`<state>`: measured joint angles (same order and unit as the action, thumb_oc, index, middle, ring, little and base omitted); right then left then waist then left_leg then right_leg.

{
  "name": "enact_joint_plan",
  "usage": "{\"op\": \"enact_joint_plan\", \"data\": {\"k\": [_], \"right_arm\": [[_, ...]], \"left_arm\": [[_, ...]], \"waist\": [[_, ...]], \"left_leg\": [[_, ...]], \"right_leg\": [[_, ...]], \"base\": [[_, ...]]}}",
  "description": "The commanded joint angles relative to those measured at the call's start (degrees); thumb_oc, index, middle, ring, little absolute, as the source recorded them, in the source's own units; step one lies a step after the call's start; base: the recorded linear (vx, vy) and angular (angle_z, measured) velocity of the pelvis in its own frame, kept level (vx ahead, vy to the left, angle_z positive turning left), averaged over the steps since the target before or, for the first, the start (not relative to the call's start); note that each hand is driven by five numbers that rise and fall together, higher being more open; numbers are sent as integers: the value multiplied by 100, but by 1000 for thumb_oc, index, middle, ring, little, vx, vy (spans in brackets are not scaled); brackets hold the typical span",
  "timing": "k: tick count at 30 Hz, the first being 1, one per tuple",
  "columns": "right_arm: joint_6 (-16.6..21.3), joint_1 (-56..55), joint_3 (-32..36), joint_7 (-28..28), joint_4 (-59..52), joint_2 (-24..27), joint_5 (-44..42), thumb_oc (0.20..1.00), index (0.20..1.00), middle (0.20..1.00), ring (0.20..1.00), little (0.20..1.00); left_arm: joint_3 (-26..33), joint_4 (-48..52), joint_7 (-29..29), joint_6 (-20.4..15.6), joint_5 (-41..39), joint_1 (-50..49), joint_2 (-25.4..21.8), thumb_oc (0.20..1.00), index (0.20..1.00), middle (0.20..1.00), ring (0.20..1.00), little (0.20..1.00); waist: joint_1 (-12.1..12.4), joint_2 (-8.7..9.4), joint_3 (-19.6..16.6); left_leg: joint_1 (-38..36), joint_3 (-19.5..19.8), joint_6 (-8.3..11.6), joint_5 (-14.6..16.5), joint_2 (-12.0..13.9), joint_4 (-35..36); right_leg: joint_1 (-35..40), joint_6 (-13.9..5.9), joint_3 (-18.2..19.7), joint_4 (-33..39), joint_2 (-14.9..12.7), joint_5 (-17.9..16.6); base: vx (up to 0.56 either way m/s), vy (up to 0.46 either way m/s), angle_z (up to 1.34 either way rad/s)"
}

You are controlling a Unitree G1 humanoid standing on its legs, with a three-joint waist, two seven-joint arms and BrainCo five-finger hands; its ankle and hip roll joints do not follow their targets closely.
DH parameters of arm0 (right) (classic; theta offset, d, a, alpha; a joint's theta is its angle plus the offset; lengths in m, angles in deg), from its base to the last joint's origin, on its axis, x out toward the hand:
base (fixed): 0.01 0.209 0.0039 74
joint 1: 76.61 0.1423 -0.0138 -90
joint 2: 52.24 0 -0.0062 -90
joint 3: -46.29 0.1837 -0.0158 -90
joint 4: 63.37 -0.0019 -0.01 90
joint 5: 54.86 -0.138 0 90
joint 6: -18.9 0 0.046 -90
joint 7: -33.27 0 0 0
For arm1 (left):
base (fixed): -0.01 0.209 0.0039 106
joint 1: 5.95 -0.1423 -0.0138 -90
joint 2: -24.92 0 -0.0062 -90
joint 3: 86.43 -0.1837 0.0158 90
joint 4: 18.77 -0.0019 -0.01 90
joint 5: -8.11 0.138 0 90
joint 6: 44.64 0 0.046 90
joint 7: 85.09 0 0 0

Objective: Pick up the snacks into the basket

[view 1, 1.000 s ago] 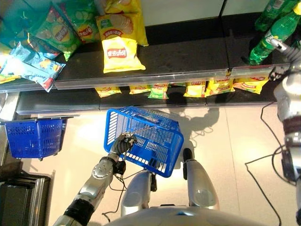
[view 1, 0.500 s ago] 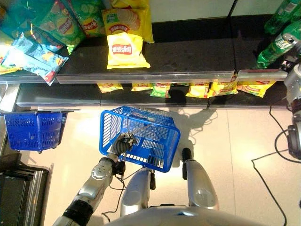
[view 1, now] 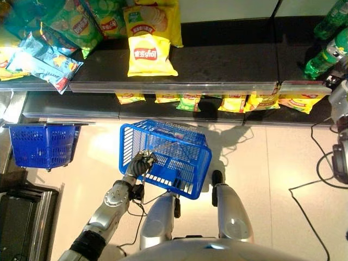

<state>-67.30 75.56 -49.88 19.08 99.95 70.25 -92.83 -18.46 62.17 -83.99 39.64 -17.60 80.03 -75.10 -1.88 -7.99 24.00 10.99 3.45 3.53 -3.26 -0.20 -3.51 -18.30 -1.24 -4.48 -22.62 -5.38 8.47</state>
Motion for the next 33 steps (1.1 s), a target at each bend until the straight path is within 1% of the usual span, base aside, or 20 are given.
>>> {"op": "enact_joint_plan", "data": {"k": [1, 8, 13, 17, 18, 19, 20, 21, 22, 24, 25, 27, 33], "right_arm": [[167, 386, -241, 150, -14, 417, -297, 1000, 1000, 1000, 1000, 1000], [135, 530, -167, 184, 176, 602, -439, 1000, 1000, 1000, 1000, 1000], [91, 734, -137, 180, 335, 947, -505, 1000, 1000, 1000, 1000, 1000], [64, 922, -228, 205, 370, 1289, -454, 1000, 1000, 1000, 1000, 1000], [51, 949, -235, 200, 389, 1355, -452, 1000, 1000, 1000, 1000, 1000], [52, 1018, -286, 218, 393, 1477, -422, 818, 818, 818, 818, 818], [52, 1038, -298, 222, 399, 1484, -423, 567, 567, 567, 567, 567], [69, 1087, -306, 193, 405, 1551, -414, 200, 200, 200, 200, 200], [52, 1100, -342, 212, 429, 1572, -381, 200, 200, 200, 200, 200], [52, 1128, -355, 194, 452, 1570, -374, 200, 200, 200, 200, 200], [60, 1133, -364, 182, 467, 1556, -378, 200, 200, 200, 200, 200], [71, 1142, -349, 177, 489, 1534, -389, 200, 200, 200, 200, 200], [124, 1076, -254, 59, 514, 1312, -429, 200, 200, 200, 200, 200]], "left_arm": [[0, 927, -107, -491, -188, -21, -214, 200, 200, 200, 200, 200], [-68, 994, -141, -484, -222, 29, -214, 200, 200, 200, 200, 200], [-88, 1101, -202, -523, -269, 84, -310, 200, 200, 200, 200, 200], [-90, 1200, -243, -542, -318, 55, -376, 200, 200, 200, 200, 200], [-97, 1219, -254, -540, -332, 54, -387, 200, 200, 200, 200, 200], [-100, 1236, -274, -541, -325, 56, -408, 200, 200, 200, 200, 200], [-99, 1238, -273, -540, -326, 64, -402, 200, 200, 200, 200, 200], [-99, 1248, -283, -542, -338, 40, -416, 200, 200, 200, 200, 200], [-99, 1261, -288, -533, -337, 34, -420, 200, 200, 200, 200, 200], [-96, 1270, -288, -533, -346, 36, -422, 200, 200, 200, 200, 200], [-87, 1273, -276, -544, -360, 20, -418, 200, 200, 200, 200, 200], [-69, 1316, -256, -547, -374, 10, -412, 200, 200, 200, 200, 200], [-68, 1361, -200, -514, -421, -14, -387, 200, 200, 200, 200, 200]], "waist": [[200, 67, -229], [291, -53, -217], [453, -289, -211], [567, -426, -223], [578, -428, -212], [603, -454, -236], [596, -470, -245], [622, -488, -248], [620, -492, -255], [623, -522, -268], [625, -512, -260], [626, -535, -271], [615, -536, -251]], "left_leg": [[26, 65, 93, 505, -70, -544], [103, 155, 104, 467, -115, -540], [211, 301, 140, 348, -178, -474], [309, 428, 170, 258, -224, -454], [295, 460, 179, 290, -239, -459], [322, 516, 196, 265, -269, -441], [358, 529, 195, 216, -265, -431], [358, 561, 202, 210, -281, -416], [339, 590, 203, 236, -295, -402], [366, 609, 200, 180, -290, -375], [333, 629, 195, 224, -307, -374], [344, 656, 183, 183, -307, -353], [296, 686, 151, 212, -338, -361]], "right_leg": [[86, -382, -74, -2, -8, -7], [28, -384, -158, -58, -74, 5], [-117, -375, -269, -154, -182, 63], [-260, -356, -391, -370, -290, 145], [-262, -355, -416, -452, -338, 230], [-288, -349, -476, -513, -389, 276], [-313, -347, -490, -488, -385, 221], [-317, -356, -520, -533, -415, 246], [-301, -362, -536, -570, -437, 310], [-322, -367, -564, -541, -439, 248], [-307, -367, -555, -605, -465, 318], [-321, -369, -571, -583, -469, 260], [-256, -372, -597, -562, -484, 265]], "base": [[2, 0, 5], [-8, -2, 9], [-19, 0, 17], [-5, -33, 20], [11, -63, 30], [-7, -49, 33], [-14, -51, 48], [6, -32, 38], [8, -32, 29], [0, -8, 8], [4, -16, 12], [-4, -8, 8], [-2, 2, 2]]}}
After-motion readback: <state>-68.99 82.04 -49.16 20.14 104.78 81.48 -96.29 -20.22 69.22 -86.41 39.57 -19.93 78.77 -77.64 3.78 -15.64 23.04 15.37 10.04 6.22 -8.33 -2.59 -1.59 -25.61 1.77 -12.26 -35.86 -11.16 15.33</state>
